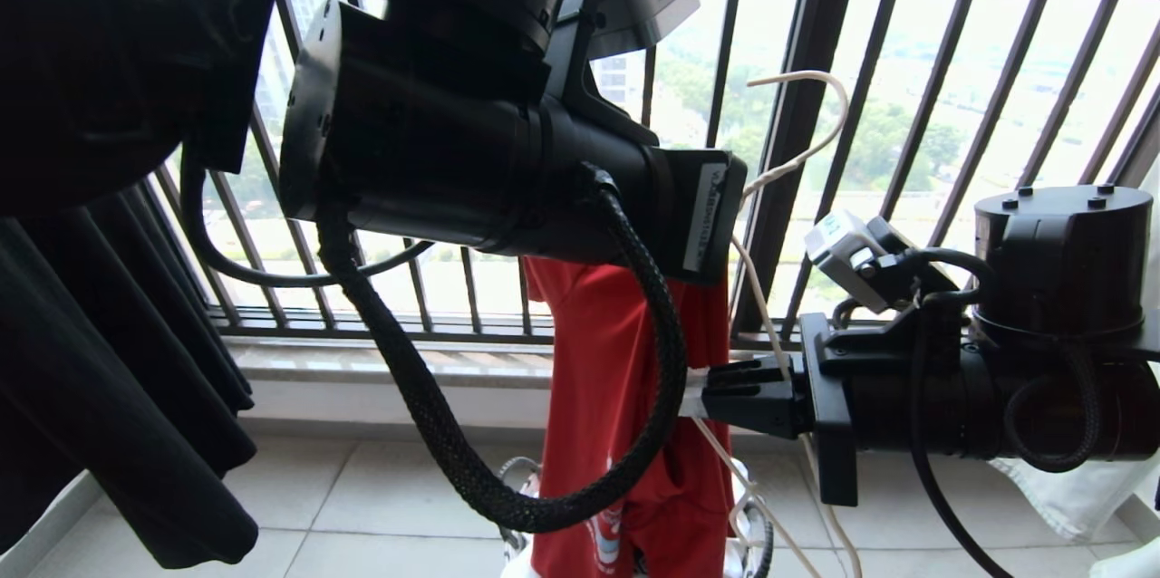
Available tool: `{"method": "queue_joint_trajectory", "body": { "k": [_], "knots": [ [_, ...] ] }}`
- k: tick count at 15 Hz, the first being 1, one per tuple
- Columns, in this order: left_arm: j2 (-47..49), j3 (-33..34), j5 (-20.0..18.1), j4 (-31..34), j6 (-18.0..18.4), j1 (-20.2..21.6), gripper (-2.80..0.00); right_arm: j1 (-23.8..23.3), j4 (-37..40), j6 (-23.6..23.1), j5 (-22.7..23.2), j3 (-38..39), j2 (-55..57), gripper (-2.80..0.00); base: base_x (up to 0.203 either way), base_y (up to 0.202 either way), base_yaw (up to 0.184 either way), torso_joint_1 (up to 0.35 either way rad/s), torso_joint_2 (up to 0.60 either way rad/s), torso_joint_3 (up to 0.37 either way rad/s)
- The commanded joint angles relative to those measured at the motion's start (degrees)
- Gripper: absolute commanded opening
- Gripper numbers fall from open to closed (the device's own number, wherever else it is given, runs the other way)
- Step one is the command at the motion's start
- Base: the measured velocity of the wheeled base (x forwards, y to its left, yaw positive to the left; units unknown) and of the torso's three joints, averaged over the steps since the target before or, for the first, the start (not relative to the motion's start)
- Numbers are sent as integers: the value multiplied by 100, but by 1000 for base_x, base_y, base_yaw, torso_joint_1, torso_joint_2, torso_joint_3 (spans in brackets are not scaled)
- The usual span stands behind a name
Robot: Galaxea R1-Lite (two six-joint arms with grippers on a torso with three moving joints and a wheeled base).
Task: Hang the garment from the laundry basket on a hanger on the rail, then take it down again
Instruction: Hang the clothes on the clothes rack
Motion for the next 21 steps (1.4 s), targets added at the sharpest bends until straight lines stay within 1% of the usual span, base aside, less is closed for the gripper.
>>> {"method": "queue_joint_trajectory", "body": {
  "k": [1,4,5,7,10,11,13,16,17,18,19,20,21],
  "knots": [
    [32,-1,2,13,-6,1,-280,-28,-15,0,20,-9,10,-280,0,0,0,0,0,0],
    [27,-1,11,5,-6,1,-280,-38,-15,-9,20,-9,10,-280,0,0,0,0,0,0],
    [19,-1,11,13,-6,1,0,-46,-15,-9,20,-9,10,-280,0,0,0,0,0,0],
    [-62,35,11,36,-6,5,0,-46,-15,-9,20,-9,15,-280,0,0,0,0,0,0],
    [-333,362,53,47,89,31,0,-46,-15,-10,20,-1,19,-280,0,0,0,0,0,0],
    [-462,413,82,48,104,102,0,-46,-15,-17,20,-7,19,-280,0,0,0,0,0,0],
    [-759,491,113,51,108,382,0,-46,-15,-17,20,3,19,-280,0,0,0,0,0,0],
    [-1256,892,116,55,143,1009,0,-46,-15,-26,28,17,11,-280,0,0,0,0,0,0],
    [-1370,999,113,56,220,1251,-280,-40,-19,-43,28,17,-21,-280,0,0,0,0,0,0],
    [-1476,1085,94,61,327,1491,-280,-38,-18,-30,29,0,-85,-280,0,0,0,0,0,0],
    [-1565,1192,48,125,611,1722,-280,-29,-23,59,47,-23,-164,-280,0,0,0,0,0,0],
    [-1643,1234,-66,337,1019,1983,-280,54,-19,159,133,-42,-211,-280,0,0,0,0,0,0],
    [-1718,1232,-294,647,1188,2252,-280,94,-16,166,226,-130,-148,-280,0,0,0,0,0,0]
  ]
}}
